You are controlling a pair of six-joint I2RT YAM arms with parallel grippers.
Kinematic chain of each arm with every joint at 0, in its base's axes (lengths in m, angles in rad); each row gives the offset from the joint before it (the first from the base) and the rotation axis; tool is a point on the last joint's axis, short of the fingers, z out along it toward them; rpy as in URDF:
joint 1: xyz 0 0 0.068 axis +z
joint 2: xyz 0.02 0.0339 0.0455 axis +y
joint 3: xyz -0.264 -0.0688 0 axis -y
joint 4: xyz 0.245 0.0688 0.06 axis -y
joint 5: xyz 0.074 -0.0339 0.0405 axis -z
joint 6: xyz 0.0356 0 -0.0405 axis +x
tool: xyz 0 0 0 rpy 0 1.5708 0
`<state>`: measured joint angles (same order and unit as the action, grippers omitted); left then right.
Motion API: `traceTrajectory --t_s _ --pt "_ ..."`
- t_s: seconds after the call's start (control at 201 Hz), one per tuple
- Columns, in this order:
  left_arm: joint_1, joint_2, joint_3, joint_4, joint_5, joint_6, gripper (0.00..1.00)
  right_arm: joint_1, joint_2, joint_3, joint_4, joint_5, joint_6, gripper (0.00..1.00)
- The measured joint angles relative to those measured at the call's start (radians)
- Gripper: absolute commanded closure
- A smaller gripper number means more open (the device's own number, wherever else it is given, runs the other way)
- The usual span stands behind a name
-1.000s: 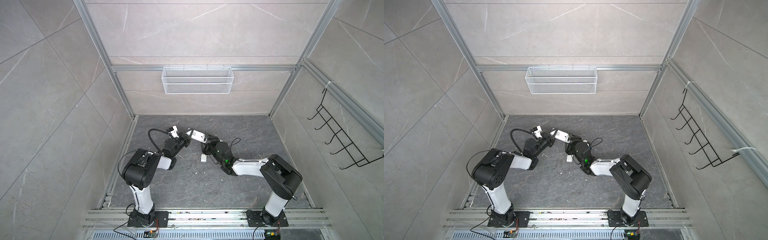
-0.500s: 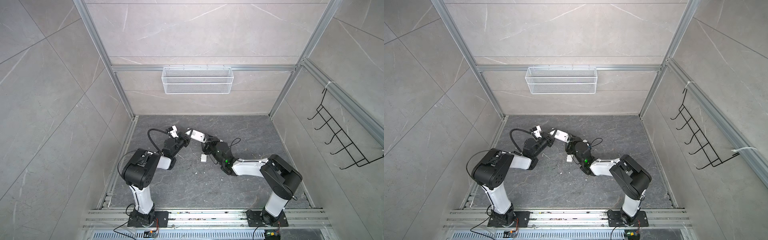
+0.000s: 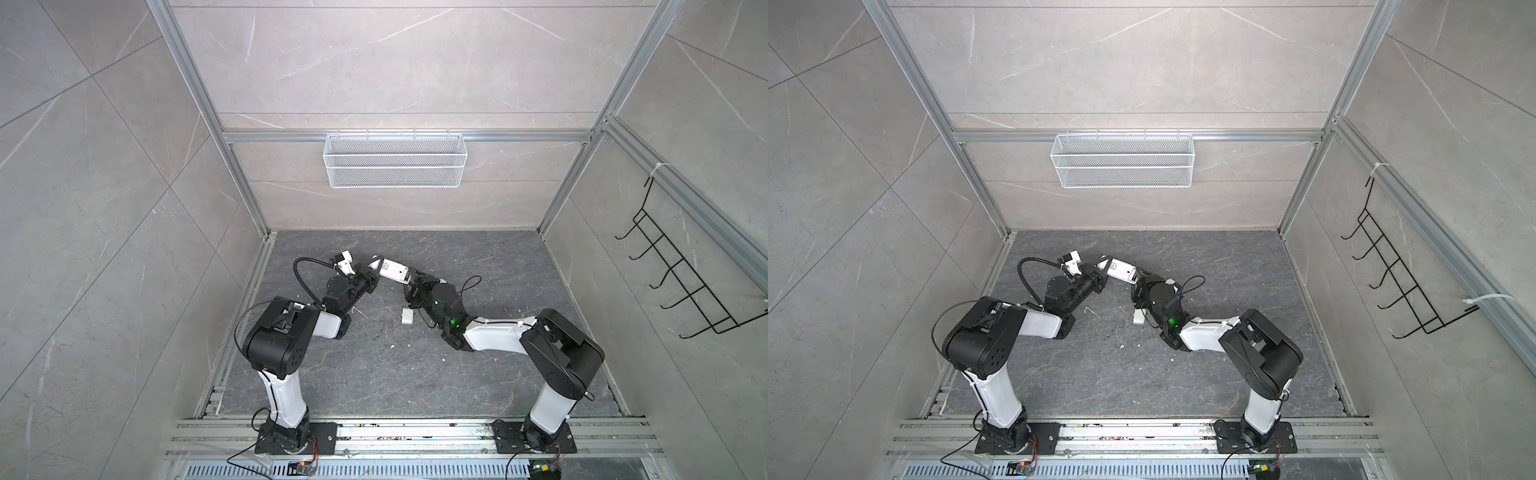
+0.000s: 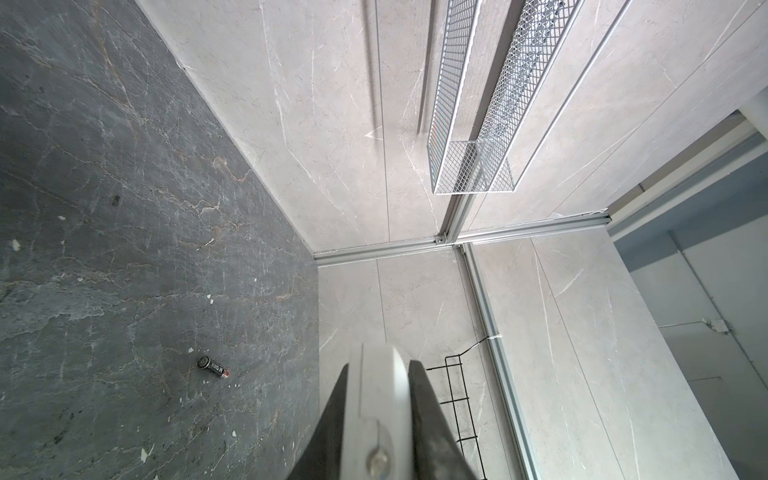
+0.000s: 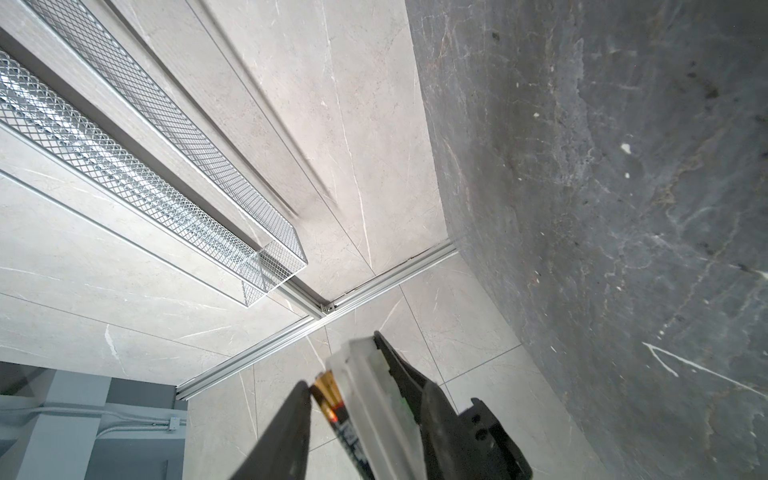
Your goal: Load the batteries into the remote control
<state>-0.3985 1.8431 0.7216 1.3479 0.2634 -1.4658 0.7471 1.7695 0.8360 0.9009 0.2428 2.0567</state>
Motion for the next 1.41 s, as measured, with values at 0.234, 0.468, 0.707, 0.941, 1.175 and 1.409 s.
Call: traceTrajectory --t_s 0.234,0.468,0.707,0.941,1.175,1.409 --pt "0.002 -0.001 0.0 -0.001 0.0 -0.003 0.94 0.005 0.0 0.0 -0.006 0.0 -0.011 0.68" --pt "0.007 -0.001 0.0 -0.016 0.0 -0.016 0.94 0.005 0.0 0.0 -0.017 0.0 -0.03 0.62" --pt "0.031 -0.007 0.0 -0.014 0.008 -0.047 0.95 -0.006 -0.003 0.051 -0.14 -0.09 -0.11 0.36" --pt "0.08 -0.007 0.0 -0.009 0.074 -0.165 0.96 -0.131 -0.083 0.136 -0.399 -0.31 -0.442 0.22" --pt "0.091 -0.002 0.006 -0.008 0.118 -0.252 0.96 -0.187 -0.099 0.358 -0.677 -0.486 -0.795 0.27" --pt "0.09 0.0 0.015 -0.008 0.134 -0.288 0.96 -0.172 -0.097 0.377 -0.73 -0.544 -0.857 0.32"
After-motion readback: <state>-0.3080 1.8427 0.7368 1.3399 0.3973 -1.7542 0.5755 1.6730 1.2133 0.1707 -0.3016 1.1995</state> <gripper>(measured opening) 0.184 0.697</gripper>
